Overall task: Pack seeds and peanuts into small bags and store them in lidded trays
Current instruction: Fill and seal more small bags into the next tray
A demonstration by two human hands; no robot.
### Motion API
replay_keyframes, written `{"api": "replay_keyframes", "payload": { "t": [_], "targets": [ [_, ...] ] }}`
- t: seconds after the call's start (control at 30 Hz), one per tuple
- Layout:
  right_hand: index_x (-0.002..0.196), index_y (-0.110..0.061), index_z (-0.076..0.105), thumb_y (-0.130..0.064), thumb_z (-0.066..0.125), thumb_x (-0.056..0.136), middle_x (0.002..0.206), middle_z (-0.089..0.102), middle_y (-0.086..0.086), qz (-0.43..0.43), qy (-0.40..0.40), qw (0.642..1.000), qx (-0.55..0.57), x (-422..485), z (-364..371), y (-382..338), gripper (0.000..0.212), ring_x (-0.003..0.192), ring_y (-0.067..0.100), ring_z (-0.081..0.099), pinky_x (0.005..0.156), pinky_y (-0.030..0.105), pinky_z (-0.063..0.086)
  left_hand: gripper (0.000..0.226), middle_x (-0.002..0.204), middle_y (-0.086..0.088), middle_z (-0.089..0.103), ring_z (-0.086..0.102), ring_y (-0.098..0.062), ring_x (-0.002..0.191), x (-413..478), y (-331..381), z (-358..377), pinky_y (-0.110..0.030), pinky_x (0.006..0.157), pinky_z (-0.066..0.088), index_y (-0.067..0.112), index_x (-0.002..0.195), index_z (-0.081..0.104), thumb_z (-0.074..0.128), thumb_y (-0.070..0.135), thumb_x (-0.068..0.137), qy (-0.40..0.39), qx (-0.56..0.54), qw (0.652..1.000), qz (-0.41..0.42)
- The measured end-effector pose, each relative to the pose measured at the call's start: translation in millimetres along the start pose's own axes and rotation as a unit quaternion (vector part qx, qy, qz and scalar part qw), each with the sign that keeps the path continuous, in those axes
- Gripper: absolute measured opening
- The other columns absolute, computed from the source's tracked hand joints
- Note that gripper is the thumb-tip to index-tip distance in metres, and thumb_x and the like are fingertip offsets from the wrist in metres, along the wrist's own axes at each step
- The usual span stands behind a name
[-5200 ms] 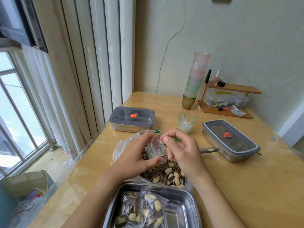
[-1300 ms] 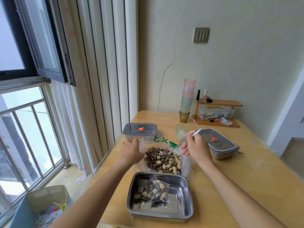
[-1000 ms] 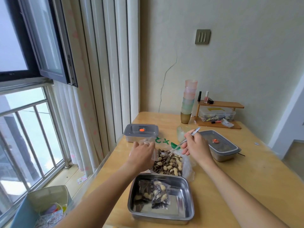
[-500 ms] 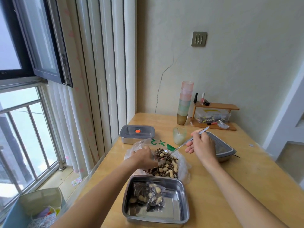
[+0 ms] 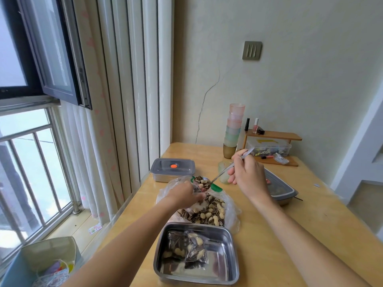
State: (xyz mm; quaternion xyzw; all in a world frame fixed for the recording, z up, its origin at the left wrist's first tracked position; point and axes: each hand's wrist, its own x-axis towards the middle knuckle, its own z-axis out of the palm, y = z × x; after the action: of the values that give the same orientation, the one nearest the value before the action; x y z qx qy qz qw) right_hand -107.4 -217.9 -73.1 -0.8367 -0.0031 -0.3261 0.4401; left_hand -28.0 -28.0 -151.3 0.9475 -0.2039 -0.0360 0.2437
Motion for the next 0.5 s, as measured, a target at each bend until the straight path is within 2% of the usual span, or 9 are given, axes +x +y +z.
{"api": "replay_keyframes", "payload": {
  "t": [0.07, 0.13, 0.23, 0.37, 0.43, 0.5],
  "targets": [
    [0.091, -0.006, 0.06, -0.013, 0.042, 0.108, 0.07, 0.067, 0.007, -0.048, -0.019, 0.999, -0.011, 0.5, -1.3, -6.8, 0.026, 0.052, 0.016, 0.065, 0.054, 0.027, 0.052, 0.042, 0.077, -0.002, 0.058, 0.051, -0.014, 0.065, 1.4, 1.8, -0.3, -0.025, 0.061, 0.043, 0.017, 0.074, 0.05, 0.059, 0.048, 0.101, 0.002, -0.017, 1.0, 0.004],
    [0.092, -0.005, 0.061, -0.012, 0.042, 0.108, 0.075, 0.066, 0.003, -0.087, -0.052, 0.994, -0.036, 0.3, -2.2, -11.5, 0.025, 0.057, 0.016, 0.065, 0.06, 0.038, 0.057, 0.035, 0.085, -0.003, 0.061, 0.054, -0.015, 0.072, 0.6, 2.4, 0.4, -0.029, 0.068, 0.047, 0.016, 0.087, 0.053, 0.061, 0.048, 0.1, 0.016, -0.038, 0.999, 0.003],
    [0.098, -0.004, 0.061, -0.011, 0.044, 0.107, 0.092, 0.061, -0.007, -0.151, -0.09, 0.982, -0.065, -2.9, -1.5, -16.7, 0.021, 0.067, 0.019, 0.066, 0.07, 0.049, 0.058, 0.042, 0.089, 0.002, 0.063, 0.057, -0.012, 0.076, 2.5, -4.9, 8.4, -0.025, 0.064, 0.046, 0.014, 0.104, 0.054, 0.063, 0.054, 0.096, 0.045, -0.067, 0.997, -0.013],
    [0.101, -0.008, 0.058, -0.011, 0.043, 0.108, 0.095, 0.063, 0.003, -0.206, -0.13, 0.966, -0.09, -8.3, 2.7, -21.1, 0.017, 0.07, 0.021, 0.065, 0.073, 0.05, 0.055, 0.052, 0.092, 0.001, 0.065, 0.06, -0.013, 0.079, 5.2, -12.9, 18.7, -0.027, 0.064, 0.045, 0.014, 0.11, 0.052, 0.063, 0.061, 0.093, 0.076, -0.096, 0.992, -0.033],
    [0.103, -0.01, 0.057, -0.013, 0.043, 0.108, 0.089, 0.063, 0.005, -0.226, -0.137, 0.96, -0.096, -9.2, 5.1, -22.1, 0.015, 0.067, 0.021, 0.064, 0.07, 0.049, 0.054, 0.052, 0.094, 0.001, 0.066, 0.059, -0.012, 0.079, 4.2, -14.0, 20.3, -0.024, 0.064, 0.043, 0.013, 0.111, 0.052, 0.064, 0.061, 0.093, 0.087, -0.108, 0.99, -0.034],
    [0.107, -0.01, 0.057, -0.015, 0.042, 0.108, 0.083, 0.062, 0.004, -0.234, -0.142, 0.956, -0.103, -8.5, 6.5, -22.7, 0.015, 0.065, 0.02, 0.065, 0.066, 0.047, 0.054, 0.049, 0.088, 0.005, 0.061, 0.054, -0.007, 0.074, 1.7, -14.1, 20.2, -0.02, 0.06, 0.039, 0.013, 0.107, 0.05, 0.064, 0.058, 0.094, 0.087, -0.116, 0.989, -0.03]
  ]
}}
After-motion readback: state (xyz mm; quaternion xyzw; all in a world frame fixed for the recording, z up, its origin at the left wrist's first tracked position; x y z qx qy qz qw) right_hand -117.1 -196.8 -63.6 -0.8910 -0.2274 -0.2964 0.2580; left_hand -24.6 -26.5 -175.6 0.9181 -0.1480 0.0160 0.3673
